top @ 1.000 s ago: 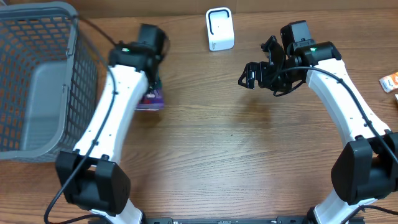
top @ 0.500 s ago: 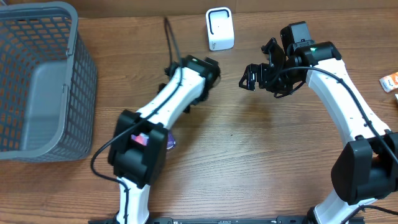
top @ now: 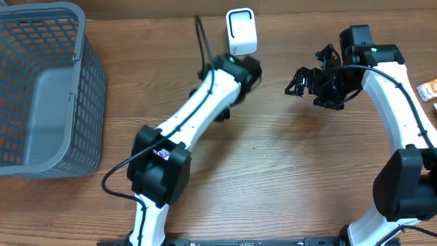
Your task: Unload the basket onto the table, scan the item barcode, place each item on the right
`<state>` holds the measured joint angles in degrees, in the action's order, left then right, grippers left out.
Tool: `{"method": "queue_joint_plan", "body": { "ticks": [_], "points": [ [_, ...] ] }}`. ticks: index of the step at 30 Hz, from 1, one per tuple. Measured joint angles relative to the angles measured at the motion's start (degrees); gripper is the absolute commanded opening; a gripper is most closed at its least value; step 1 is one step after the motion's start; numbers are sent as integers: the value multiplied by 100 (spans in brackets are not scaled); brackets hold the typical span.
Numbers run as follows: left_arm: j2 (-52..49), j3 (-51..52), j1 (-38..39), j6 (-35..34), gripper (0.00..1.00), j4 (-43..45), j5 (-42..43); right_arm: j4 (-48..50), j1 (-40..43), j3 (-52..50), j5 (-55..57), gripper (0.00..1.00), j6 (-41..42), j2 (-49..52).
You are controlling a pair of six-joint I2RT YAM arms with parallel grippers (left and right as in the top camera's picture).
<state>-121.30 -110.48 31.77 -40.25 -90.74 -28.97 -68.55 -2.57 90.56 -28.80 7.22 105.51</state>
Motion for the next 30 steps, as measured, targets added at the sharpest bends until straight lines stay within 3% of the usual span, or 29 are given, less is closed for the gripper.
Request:
{"method": "queue_joint_plan", "body": {
  "ticks": [3,8,16,30],
  "points": [
    [0,-553,-404,-22,89,-245,251,-2,-63,0,-98,97,-52,0],
    [0,-894,-1309,-26,100,-142,518,199,-466,-15,-151,90,-111,0],
    [0,-898,-2459,-22,100,120,802,994,-1705,-26,-249,86,13,0],
    [-2,-901,-2791,37,100,291,922,2487,-4004,-26,-166,83,872,903]
  ]
}}
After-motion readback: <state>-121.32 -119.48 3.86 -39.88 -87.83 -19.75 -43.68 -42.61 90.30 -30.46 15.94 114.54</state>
